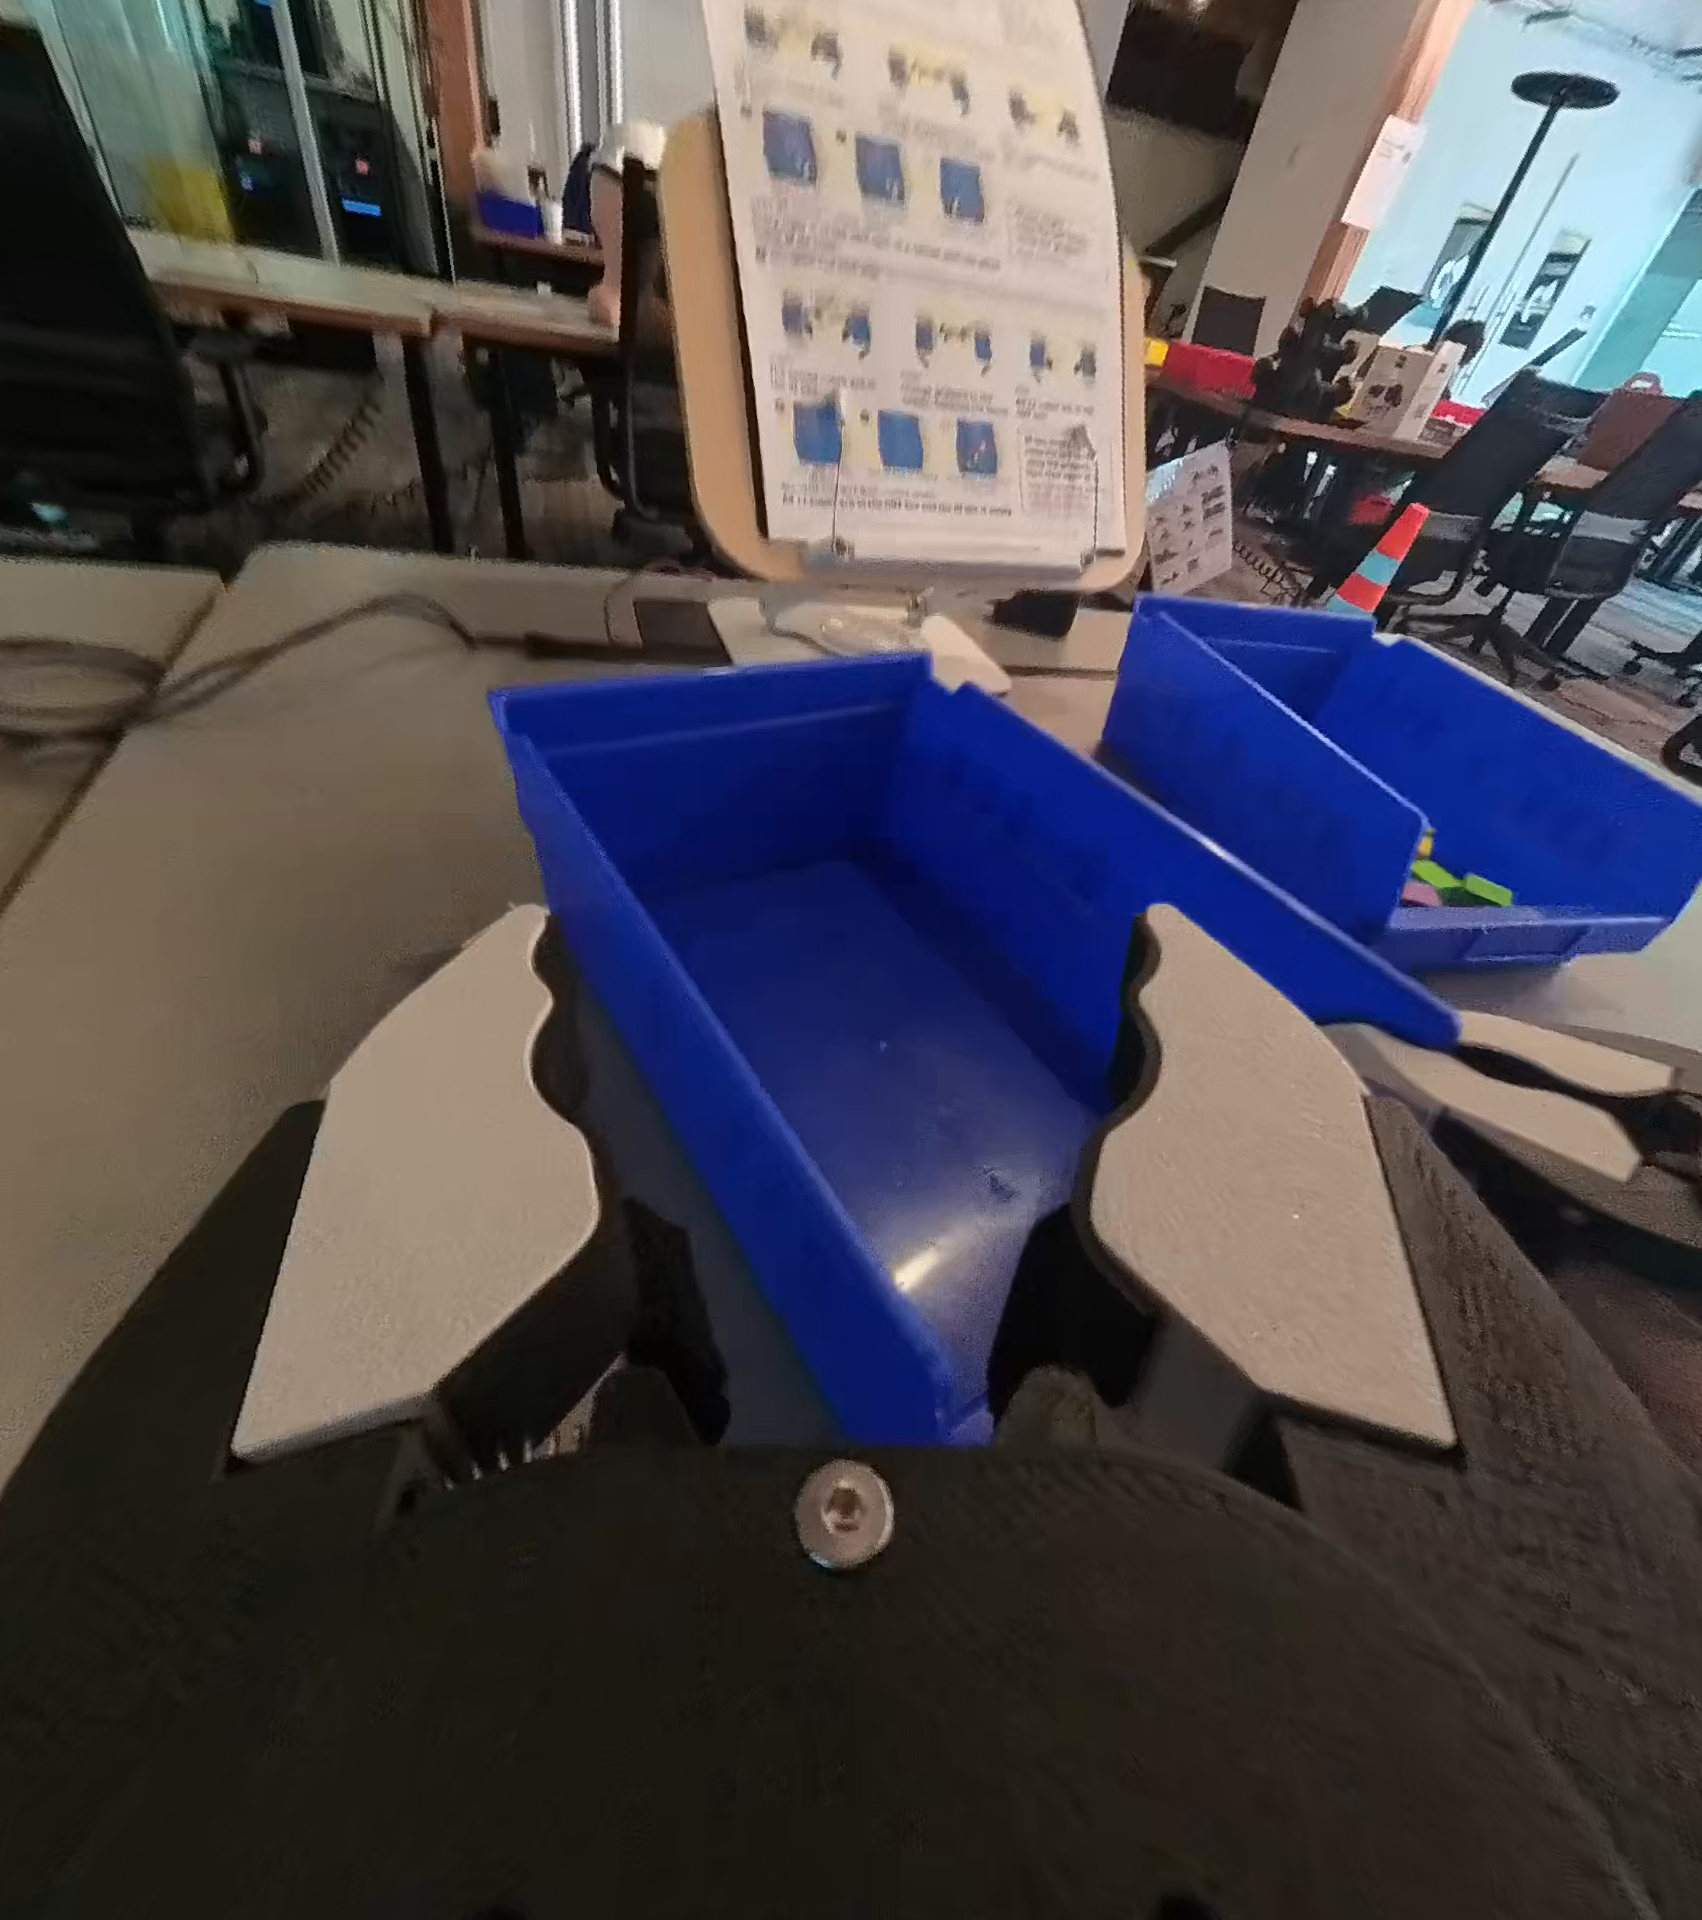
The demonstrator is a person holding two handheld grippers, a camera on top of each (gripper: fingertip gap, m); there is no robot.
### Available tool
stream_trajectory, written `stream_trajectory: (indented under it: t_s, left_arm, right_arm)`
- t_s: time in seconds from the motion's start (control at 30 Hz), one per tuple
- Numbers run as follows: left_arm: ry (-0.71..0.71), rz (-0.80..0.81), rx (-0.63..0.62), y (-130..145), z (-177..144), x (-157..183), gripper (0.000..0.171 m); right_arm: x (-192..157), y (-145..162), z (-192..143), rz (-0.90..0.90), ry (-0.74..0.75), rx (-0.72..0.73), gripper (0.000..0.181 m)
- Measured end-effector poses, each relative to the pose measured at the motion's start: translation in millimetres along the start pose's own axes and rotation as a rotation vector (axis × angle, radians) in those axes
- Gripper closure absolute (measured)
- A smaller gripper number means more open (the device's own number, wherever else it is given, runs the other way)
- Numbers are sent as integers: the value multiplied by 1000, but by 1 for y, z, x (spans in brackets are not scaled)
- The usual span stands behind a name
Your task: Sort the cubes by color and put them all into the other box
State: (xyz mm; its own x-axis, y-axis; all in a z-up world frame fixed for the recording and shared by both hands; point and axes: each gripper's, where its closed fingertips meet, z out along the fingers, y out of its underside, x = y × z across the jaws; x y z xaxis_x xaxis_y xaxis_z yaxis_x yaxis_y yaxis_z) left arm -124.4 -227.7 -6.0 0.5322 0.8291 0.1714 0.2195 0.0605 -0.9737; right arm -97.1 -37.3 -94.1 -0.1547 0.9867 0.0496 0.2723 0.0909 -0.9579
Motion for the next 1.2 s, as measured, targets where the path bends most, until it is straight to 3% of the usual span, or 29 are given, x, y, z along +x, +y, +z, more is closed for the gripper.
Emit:
stream_trajectory:
  t_s: [0.13, 0.23, 0.27, 0.43, 0.6, 0.7, 0.8, 0.93, 1.0, 1.2]
  left_arm:
    - [-3, -12, -27, 17, -3, 4, 70]
    - [-7, 7, -5, 12, -5, 9, 70]
    - [-7, 13, 2, 11, -6, 11, 70]
    - [-17, 12, 3, 29, -14, 22, 70]
    - [-29, -59, -43, 64, -18, 28, 70]
    - [-34, -68, -70, 77, -15, 30, 71]
    - [-42, -49, -98, 85, -11, 33, 82]
    - [-81, 24, -113, 92, -5, 32, 113]
    - [-90, 52, -110, 93, -4, 28, 137]
    - [-175, 66, -130, 89, -9, -3, 159]
  right_arm:
    - [1, 2, -24, -1, -18, 27, 173]
    - [19, -18, -47, -46, 27, 129, 143]
    - [30, -25, -53, -35, 49, 153, 145]
    - [131, -43, -68, -10, 239, 177, 146]
    - [255, -18, -91, 73, 485, 116, 143]
    - [300, -1, -88, 112, 537, 61, 145]
    - [320, 10, -76, 100, 556, 21, 148]
    - [336, 23, -58, 112, 559, -24, 158]
    - [341, 26, -51, 145, 537, -30, 166]
    - [329, 22, -40, 140, 462, -31, 177]
